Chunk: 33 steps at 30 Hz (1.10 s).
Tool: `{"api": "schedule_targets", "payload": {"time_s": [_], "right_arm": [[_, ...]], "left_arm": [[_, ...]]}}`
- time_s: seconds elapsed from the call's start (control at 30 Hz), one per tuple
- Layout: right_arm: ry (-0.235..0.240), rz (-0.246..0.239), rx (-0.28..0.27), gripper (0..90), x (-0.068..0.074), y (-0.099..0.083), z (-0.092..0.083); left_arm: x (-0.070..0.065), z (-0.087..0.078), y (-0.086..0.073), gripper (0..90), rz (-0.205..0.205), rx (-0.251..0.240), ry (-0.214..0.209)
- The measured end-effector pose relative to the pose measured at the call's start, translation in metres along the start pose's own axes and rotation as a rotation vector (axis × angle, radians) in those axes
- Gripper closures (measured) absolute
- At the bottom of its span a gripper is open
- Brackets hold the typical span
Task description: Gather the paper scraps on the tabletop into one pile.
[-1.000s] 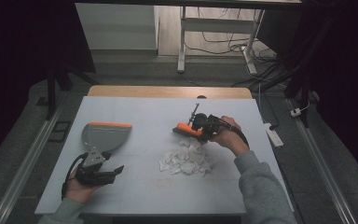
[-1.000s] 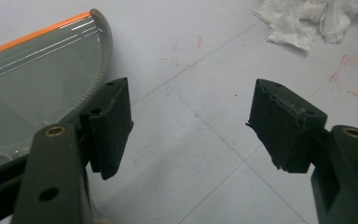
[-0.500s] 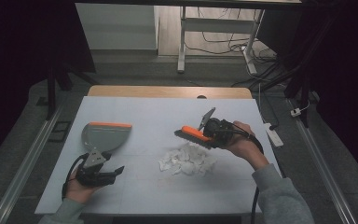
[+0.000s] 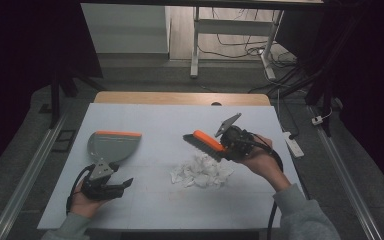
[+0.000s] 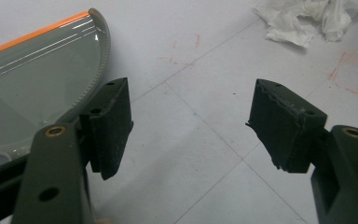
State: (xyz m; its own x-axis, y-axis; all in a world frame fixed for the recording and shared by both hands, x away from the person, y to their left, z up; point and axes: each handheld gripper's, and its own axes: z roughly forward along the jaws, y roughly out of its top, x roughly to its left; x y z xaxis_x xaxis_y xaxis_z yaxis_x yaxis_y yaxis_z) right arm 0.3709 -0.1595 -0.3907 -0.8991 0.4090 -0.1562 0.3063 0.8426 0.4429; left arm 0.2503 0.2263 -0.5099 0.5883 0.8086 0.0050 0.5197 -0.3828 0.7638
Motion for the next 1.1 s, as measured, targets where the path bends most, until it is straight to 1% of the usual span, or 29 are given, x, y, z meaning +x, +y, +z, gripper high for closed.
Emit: {"api": "schedule_targets", "payload": {"time_s": [0.07,0.13,0.23,0.33,0.43,0.5,0.57,0.63,0.67,0.73,0.77,0.83,0.87,0.93,0.97,1.0,1.03,1.1], "right_arm": [[0.036,0.022,-0.015,70.7,0.013,0.01,0.004],[0.076,0.034,-0.021,70.8,0.026,0.023,0.013],[0.155,0.063,-0.019,70.8,0.044,0.041,0.031],[0.218,0.095,-0.019,70.7,0.057,0.059,0.051],[0.244,0.106,-0.009,70.7,0.068,0.074,0.072],[0.25,0.111,0.006,70.7,0.072,0.08,0.086],[0.235,0.128,0.04,70.7,0.07,0.081,0.099],[0.229,0.151,0.073,70.8,0.065,0.075,0.106],[0.208,0.166,0.069,70.8,0.061,0.071,0.106],[0.211,0.211,0.088,70.8,0.05,0.061,0.103],[0.205,0.234,0.082,70.7,0.045,0.054,0.101],[0.182,0.255,0.088,70.8,0.037,0.044,0.094],[0.179,0.276,0.08,70.8,0.035,0.04,0.091],[0.167,0.28,0.072,70.8,0.032,0.034,0.084],[0.176,0.275,0.046,70.7,0.031,0.032,0.081],[0.19,0.287,0.018,70.7,0.031,0.031,0.076],[0.185,0.286,-0.002,70.7,0.032,0.031,0.071],[0.167,0.263,-0.032,70.7,0.032,0.033,0.062]], "left_arm": [[0.0,0.0,0.0,30.2,0.001,0.0,0.001],[0.0,0.0,0.0,30.2,0.002,0.0,0.001],[0.0,-0.001,0.0,30.2,0.001,-0.002,0.0],[0.0,-0.001,-0.001,30.2,-0.001,-0.002,0.002],[0.0,-0.001,0.0,30.2,0.001,-0.002,0.001],[0.0,-0.001,0.0,30.2,0.002,-0.003,-0.001],[0.0,-0.002,0.0,30.2,0.003,-0.005,-0.001],[0.0,-0.002,0.0,30.2,0.003,-0.009,-0.002],[0.001,-0.002,-0.001,30.2,0.002,-0.009,-0.003],[0.002,-0.002,-0.001,30.3,-0.001,-0.006,-0.003],[0.001,-0.001,-0.001,30.3,0.0,-0.005,-0.003],[0.0,-0.001,0.0,30.3,0.004,-0.003,-0.003],[0.0,0.0,0.0,30.3,0.005,-0.003,-0.004],[-0.001,0.0,0.001,30.3,0.007,-0.001,-0.003],[-0.002,0.001,0.001,30.3,0.009,0.001,-0.003],[-0.002,0.001,0.001,30.2,0.01,0.002,-0.003],[-0.002,0.001,0.001,30.3,0.01,0.003,-0.003],[-0.002,0.001,0.001,30.3,0.007,0.003,-0.003]]}}
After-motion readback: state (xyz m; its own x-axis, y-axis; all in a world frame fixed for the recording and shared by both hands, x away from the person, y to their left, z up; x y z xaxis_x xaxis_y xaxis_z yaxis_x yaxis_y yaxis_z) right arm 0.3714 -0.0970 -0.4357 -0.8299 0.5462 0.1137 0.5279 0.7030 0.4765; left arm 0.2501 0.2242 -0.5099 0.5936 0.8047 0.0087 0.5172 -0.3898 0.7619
